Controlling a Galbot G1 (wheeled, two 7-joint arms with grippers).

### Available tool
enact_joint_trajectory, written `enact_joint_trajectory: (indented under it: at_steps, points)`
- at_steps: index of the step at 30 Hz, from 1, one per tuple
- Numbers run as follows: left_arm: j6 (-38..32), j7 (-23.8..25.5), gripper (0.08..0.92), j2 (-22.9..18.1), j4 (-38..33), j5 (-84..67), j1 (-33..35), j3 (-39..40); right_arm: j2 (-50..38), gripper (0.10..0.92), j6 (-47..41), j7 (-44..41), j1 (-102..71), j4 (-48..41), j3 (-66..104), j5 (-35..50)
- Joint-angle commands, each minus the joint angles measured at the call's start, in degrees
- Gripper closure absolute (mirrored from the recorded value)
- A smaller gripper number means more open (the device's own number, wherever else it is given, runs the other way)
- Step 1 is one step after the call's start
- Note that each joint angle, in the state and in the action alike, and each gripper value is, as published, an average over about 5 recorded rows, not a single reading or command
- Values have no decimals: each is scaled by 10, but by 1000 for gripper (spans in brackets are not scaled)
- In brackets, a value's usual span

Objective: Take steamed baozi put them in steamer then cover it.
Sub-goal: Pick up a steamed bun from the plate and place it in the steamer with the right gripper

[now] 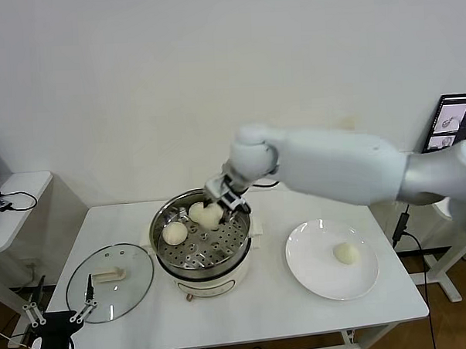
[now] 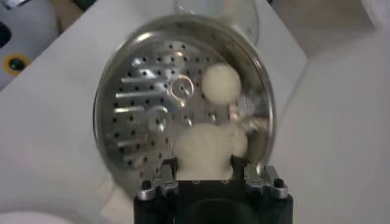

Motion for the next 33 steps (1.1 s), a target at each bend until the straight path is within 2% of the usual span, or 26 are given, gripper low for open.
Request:
enact_joint_trajectory:
  at_steps: [1, 14, 28, 31, 33]
  points:
    - [0, 0, 177, -1, -1, -2, -2, -5, 61, 457, 87, 10, -31, -20, -29, -53]
    - [-2, -2, 177, -4, 3, -3, -3, -4, 70, 457, 144, -2, -27, -21, -37, -118]
    - [-4, -4, 177, -6, 2, -4, -2, -2, 63, 450, 152, 2, -33, -14, -40, -110]
    - [-4, -4, 177, -7, 2, -4, -2, -2, 59, 422, 155, 6, -29, -12, -38, -109]
    - [-4, -4, 177, -6, 2, -4, -2, -2, 55, 373, 157, 7, -20, -10, -35, -106]
